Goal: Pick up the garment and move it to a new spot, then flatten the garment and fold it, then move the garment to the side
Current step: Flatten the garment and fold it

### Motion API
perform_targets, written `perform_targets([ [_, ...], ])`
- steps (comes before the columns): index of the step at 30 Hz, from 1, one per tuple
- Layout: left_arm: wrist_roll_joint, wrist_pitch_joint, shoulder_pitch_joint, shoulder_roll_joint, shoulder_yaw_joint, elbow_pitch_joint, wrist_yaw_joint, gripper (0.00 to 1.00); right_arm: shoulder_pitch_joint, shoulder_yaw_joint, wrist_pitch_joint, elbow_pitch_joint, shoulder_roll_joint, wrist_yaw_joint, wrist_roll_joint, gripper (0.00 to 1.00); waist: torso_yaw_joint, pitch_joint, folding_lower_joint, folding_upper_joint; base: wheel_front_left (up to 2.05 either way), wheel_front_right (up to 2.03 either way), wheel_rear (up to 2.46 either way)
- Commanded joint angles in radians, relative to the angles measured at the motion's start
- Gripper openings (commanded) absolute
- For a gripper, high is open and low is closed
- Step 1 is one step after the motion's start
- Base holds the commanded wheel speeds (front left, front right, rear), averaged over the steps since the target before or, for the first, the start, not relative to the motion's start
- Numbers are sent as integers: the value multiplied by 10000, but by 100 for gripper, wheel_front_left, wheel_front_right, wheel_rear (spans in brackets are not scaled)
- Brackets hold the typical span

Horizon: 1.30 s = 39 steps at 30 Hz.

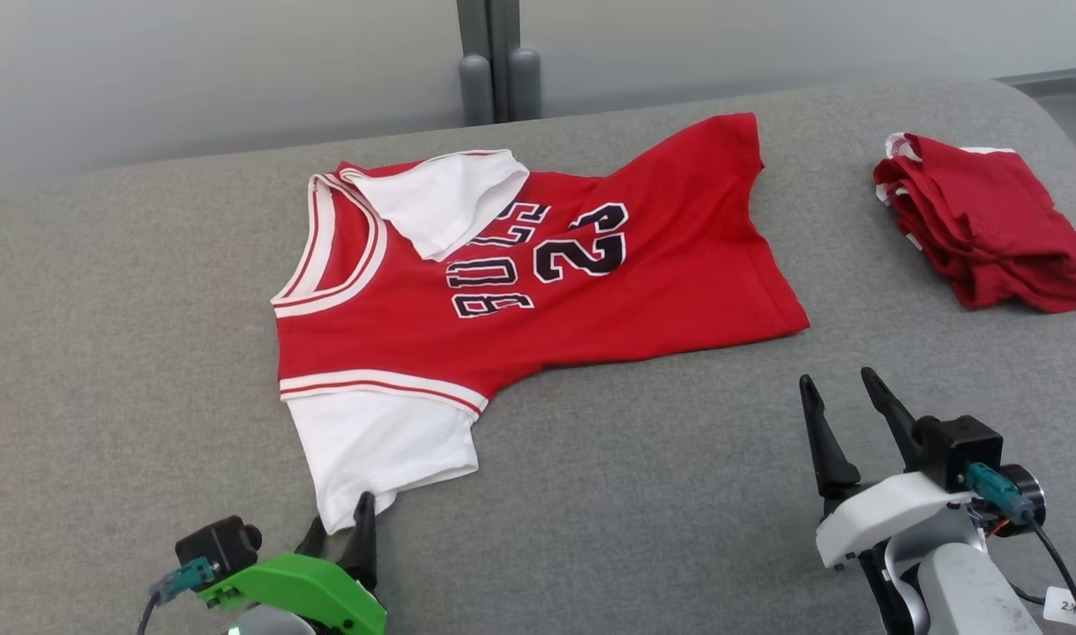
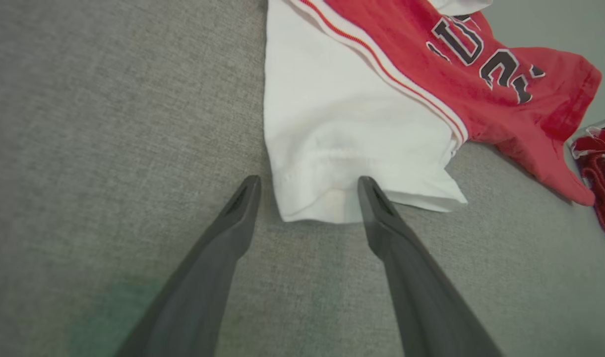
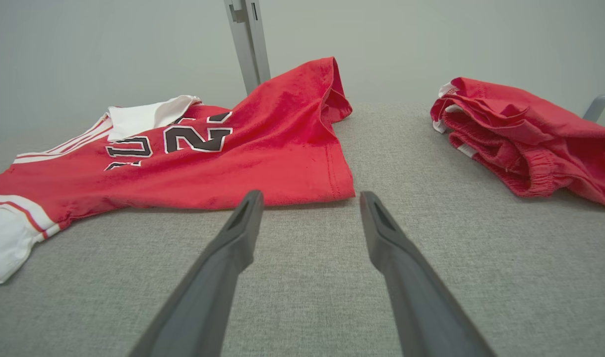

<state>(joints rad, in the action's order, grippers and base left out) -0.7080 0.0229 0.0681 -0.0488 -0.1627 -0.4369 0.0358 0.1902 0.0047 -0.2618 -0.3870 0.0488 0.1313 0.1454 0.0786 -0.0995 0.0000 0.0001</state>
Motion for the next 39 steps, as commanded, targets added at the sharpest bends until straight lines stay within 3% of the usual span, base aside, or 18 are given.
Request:
perform_targets([
  [1, -321, 68, 192, -35, -16, 48, 80, 100, 75, -77, -44, -2, 34, -14, -23, 100, 90, -111, 0, -1, 0, 0, 0],
  [6, -1144, 43, 319, -37, -88, 329, 165, 98, 168, -262, -44, 23, 33, -14, -96, 100, 91, -280, 0, -1, 0, 0, 0],
  [7, -1190, 25, 345, -37, -99, 357, 145, 91, 191, -301, -44, 15, 34, -14, -113, 100, 78, -306, 0, -1, 0, 0, 0],
  [9, -1325, -45, 382, -38, -79, 415, 111, 56, 265, -385, -44, -29, 33, -14, -143, 100, 38, -368, 0, -1, 0, 0, 0],
  [10, -1402, -86, 405, -38, -71, 442, 111, 48, 317, -427, -44, -70, 34, -12, -167, 100, 13, -404, 0, -1, 0, 0, 0],
  [13, -1614, -260, 507, -38, -1, 562, 128, 44, 523, -577, -44, -236, 34, -14, -289, 100, -62, -492, 0, -1, 0, 0, 0],
  [15, -1839, -342, 544, -37, -2, 625, 168, 34, 770, -765, -44, -473, 34, -14, -515, 100, -137, -573, 0, -1, 0, 0, 0],
  [17, -1798, -392, 610, -37, -71, 647, 170, 21, 1068, -941, -44, -793, 34, -14, -775, 100, -211, -641, 0, -1, 0, 0, 0],
  [18, -1792, -415, 657, -38, -97, 653, 171, 5, 1218, -1025, -44, -1004, 33, -14, -896, 100, -237, -669, 0, -1, 0, 0, 0],
  [19, -1804, -439, 713, -38, -118, 668, 184, 0, 1411, -1152, -26, -1285, 34, -14, -1061, 100, -275, -710, 0, -1, 0, 0, 0],
  [27, -1536, -659, 1027, -80, -350, 756, 233, 0, 3117, -2158, 388, -3221, 34, -14, -1920, 100, -654, -1111, 0, -1, 0, 0, 0],
  [39, -1363, -845, 1170, -135, -497, 902, 279, 0, 4782, -2141, 1061, -5920, 73, -12, -1280, 100, -1047, -1403, 0, -1, 0, 0, 0],
])
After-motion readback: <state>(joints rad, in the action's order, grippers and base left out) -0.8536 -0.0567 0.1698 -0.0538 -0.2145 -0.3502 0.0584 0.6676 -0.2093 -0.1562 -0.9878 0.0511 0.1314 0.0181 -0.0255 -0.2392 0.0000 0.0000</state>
